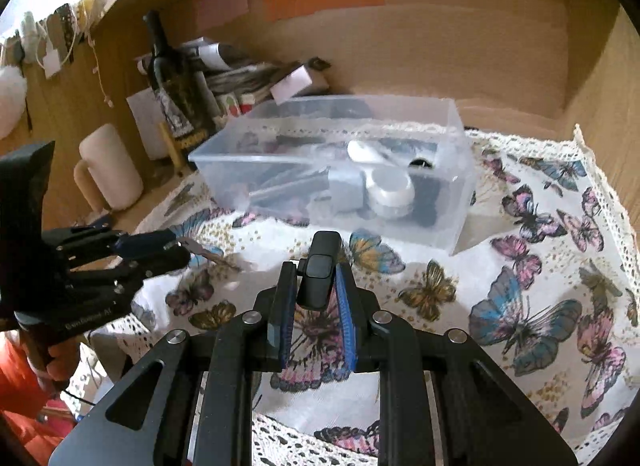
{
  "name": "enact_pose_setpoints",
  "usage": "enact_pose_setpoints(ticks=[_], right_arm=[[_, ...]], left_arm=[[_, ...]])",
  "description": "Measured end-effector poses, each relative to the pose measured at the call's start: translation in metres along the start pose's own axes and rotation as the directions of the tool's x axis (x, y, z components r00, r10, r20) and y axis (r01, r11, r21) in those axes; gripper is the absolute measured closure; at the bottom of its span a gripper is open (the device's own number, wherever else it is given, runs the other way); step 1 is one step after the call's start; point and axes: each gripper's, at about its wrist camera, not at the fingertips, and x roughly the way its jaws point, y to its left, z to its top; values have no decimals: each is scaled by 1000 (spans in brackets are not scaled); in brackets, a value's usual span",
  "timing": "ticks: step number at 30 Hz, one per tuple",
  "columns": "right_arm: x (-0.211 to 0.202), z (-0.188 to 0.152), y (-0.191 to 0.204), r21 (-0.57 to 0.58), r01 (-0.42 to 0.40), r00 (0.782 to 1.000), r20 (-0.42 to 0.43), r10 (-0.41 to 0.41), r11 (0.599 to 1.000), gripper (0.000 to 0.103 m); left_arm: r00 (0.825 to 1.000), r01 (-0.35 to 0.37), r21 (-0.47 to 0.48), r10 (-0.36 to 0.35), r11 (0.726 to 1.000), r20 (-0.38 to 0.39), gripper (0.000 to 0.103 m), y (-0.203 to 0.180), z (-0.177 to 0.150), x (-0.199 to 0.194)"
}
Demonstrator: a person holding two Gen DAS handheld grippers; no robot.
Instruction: Organize rigid objects
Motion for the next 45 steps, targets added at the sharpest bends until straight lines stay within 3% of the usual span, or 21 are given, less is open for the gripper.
enact_pose_setpoints(ticks=[6,14,16,22,25,28,32,37,39,45], right_arm=[[-9,13,-9,20,12,999,52,-13,1000,85],[-12,42,-14,24,22,994,111,-25,999,85],[-11,50,-15,22,22,992,123,-25,1000,85],[0,68,-17,5,16,991,134,-16,1000,85],[11,72,-17,1,18,993,115,-18,1000,85],[19,73,-18,-1,19,996,91,-19,1000,85],[24,72,-20,4,19,997,73,-19,1000,85],[26,68,-20,3,24,998,60,-24,1000,85],[28,67,-21,5,25,998,53,-25,1000,84],[28,60,-21,9,20,999,41,-21,1000,84]], left_arm=[[997,36,-71,-31,997,69,77,17,24,-15],[989,45,-91,-31,995,144,77,25,54,-25],[987,34,-82,-20,996,160,98,26,64,-26],[979,31,-71,-16,997,203,100,30,84,-27],[981,22,-54,-11,998,193,100,30,85,-21],[992,33,-37,-29,999,121,98,33,74,-7],[1000,24,-27,-24,999,6,79,36,49,15],[992,26,17,-23,1000,-123,55,32,10,34],[991,14,36,-9,999,-136,36,29,-2,35],[988,-40,-16,37,999,-151,15,36,-17,36]])
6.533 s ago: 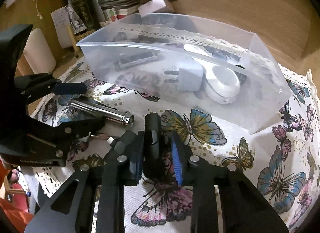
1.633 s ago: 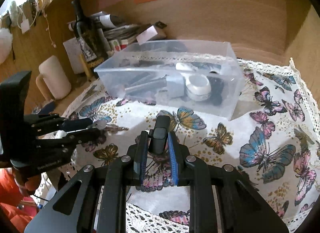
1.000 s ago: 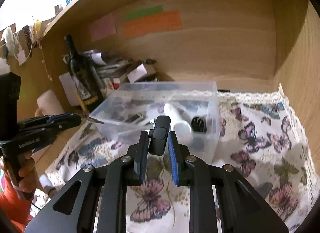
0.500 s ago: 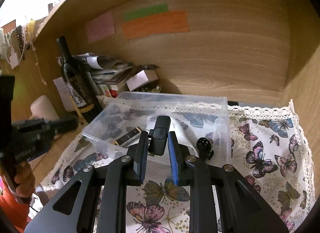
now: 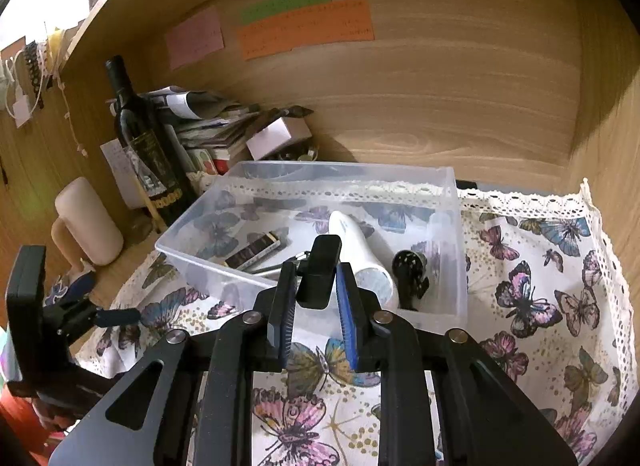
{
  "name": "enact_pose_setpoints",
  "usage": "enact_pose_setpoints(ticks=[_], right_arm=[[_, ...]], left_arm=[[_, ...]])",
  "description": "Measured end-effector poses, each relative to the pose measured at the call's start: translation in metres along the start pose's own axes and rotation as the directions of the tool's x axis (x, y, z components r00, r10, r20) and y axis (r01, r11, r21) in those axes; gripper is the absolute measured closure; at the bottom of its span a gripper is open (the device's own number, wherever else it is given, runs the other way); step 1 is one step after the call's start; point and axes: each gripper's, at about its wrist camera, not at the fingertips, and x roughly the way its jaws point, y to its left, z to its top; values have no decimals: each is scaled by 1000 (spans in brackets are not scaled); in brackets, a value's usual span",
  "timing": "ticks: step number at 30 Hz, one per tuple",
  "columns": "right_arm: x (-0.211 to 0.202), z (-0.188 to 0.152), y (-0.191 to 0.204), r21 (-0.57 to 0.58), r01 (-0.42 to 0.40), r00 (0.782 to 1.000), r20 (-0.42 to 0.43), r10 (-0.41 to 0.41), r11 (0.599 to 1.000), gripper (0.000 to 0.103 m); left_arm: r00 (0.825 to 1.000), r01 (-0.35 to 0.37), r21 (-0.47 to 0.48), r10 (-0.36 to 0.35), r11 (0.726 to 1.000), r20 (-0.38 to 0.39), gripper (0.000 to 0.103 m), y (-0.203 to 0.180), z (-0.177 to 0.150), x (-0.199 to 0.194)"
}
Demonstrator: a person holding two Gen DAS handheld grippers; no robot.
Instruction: Organize rigid objects
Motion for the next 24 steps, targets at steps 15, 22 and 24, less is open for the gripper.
enact_pose_setpoints(ticks=[15,22,24], right_arm=[[-10,-9,-1,3,-8,1000,12,8,1000,84],[-20,-8,-2,7,-7,999,38,7,1000,84],[-23,-7,-1,6,-1,999,49,1,1000,84]], left_arm=[[999,-30,-28,31,999,25,42,-12,-3,-2],[986,-41,-16,44,999,160,42,-20,12,-42],[980,-31,-17,34,999,196,42,-22,18,-53]])
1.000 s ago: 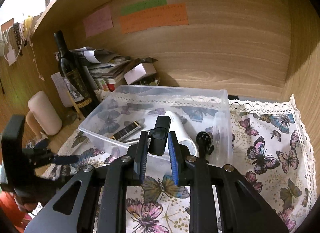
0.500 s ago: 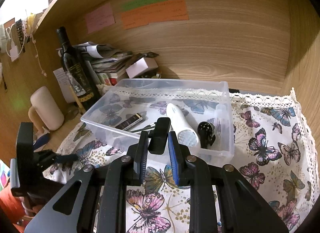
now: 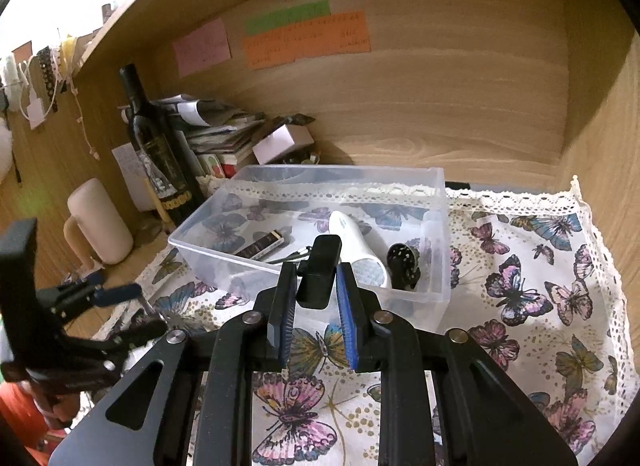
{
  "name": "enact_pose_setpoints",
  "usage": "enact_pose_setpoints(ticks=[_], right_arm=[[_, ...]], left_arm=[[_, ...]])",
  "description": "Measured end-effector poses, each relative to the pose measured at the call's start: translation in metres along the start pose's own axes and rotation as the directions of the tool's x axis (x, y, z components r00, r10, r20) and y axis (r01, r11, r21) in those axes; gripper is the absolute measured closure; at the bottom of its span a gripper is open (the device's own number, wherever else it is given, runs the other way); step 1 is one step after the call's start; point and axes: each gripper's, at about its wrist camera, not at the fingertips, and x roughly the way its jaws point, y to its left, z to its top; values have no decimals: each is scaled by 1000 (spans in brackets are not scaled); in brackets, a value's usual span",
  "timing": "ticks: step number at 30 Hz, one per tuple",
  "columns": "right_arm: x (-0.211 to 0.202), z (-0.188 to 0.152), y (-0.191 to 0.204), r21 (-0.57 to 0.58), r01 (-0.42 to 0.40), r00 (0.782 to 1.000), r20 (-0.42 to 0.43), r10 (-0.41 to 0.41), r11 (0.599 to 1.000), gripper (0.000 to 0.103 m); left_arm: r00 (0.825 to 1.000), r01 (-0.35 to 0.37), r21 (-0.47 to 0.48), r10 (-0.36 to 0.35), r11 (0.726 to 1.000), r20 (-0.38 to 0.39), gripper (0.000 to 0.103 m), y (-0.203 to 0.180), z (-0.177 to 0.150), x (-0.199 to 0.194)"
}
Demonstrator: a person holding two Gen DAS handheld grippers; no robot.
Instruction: Organize rigid objects
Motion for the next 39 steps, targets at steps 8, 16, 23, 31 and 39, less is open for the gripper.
enact_pose_setpoints(ticks=[8,16,23,31,39], right_arm=[[-8,3,-2,6,4,1000,25,-4,1000,84],[-7,14,-1,-8,6,999,41,-6,1000,84],[7,26,1,-22,-1,999,36,2,1000,84],[50,28,-1,-16,-11,999,-33,11,1000,84],[79,21,-20,34,23,992,-125,-18,999,70]], left_arm=[[992,21,22,-24,1000,123,42,-5,34,-18],[984,52,15,-53,999,170,42,-4,72,-14],[983,71,-10,-68,997,169,42,4,101,6],[991,125,-37,-123,991,45,42,19,98,65],[986,162,-38,-163,986,-33,42,22,90,97]])
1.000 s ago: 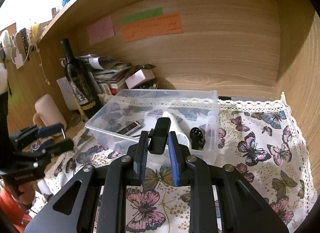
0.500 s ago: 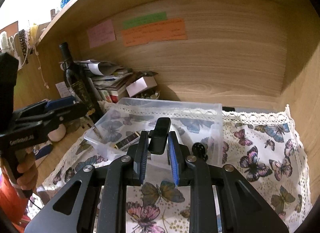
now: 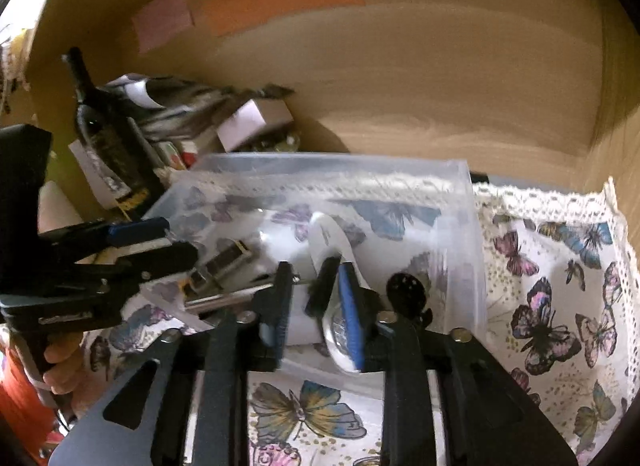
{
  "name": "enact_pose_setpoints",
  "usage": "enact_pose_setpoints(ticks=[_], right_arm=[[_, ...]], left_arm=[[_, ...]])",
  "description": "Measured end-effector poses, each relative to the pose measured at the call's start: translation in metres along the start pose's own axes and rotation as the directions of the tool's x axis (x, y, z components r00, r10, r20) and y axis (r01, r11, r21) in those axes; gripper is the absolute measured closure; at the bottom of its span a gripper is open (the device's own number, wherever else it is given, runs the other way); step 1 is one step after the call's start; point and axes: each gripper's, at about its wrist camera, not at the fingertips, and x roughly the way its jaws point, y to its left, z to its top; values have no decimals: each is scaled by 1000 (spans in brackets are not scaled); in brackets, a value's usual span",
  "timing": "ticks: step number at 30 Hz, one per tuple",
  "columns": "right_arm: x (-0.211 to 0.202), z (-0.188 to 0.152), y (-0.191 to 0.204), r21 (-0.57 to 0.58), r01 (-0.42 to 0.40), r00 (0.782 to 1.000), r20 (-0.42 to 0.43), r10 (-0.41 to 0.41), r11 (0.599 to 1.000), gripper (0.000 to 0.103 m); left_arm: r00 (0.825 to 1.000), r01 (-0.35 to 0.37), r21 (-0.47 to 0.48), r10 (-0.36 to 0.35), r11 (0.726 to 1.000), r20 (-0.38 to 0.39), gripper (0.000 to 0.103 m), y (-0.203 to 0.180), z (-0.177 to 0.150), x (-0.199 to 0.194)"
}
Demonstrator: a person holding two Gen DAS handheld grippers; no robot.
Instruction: Organize rigid objects
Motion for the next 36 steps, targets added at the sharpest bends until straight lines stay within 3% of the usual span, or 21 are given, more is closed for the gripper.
enact_pose_setpoints(ticks=[8,12,18,20,27,30,36], right_arm=[[-39,2,14,-45,31,993,118,-25,999,60],[-70,-1,25,-72,37,983,182,-23,997,56],[-124,-12,45,-107,73,949,314,-36,992,39],[-141,-17,51,-111,88,932,360,-43,990,29],[-178,-31,63,-100,130,889,452,-71,986,14],[-191,-38,64,-78,136,869,488,-81,988,1],[-207,-48,69,-67,147,851,516,-92,987,0]], left_arm=[[997,-37,19,36,999,75,41,-10,3,-31],[988,-61,31,56,998,146,35,-21,2,-59],[944,-136,63,110,989,312,19,-46,-7,-114],[932,-128,61,99,990,348,15,-52,-11,-129],[888,-155,40,121,987,444,1,-67,-26,-169],[875,-158,38,122,987,468,0,-73,-34,-182],[867,-143,42,104,989,487,0,-81,-44,-197]])
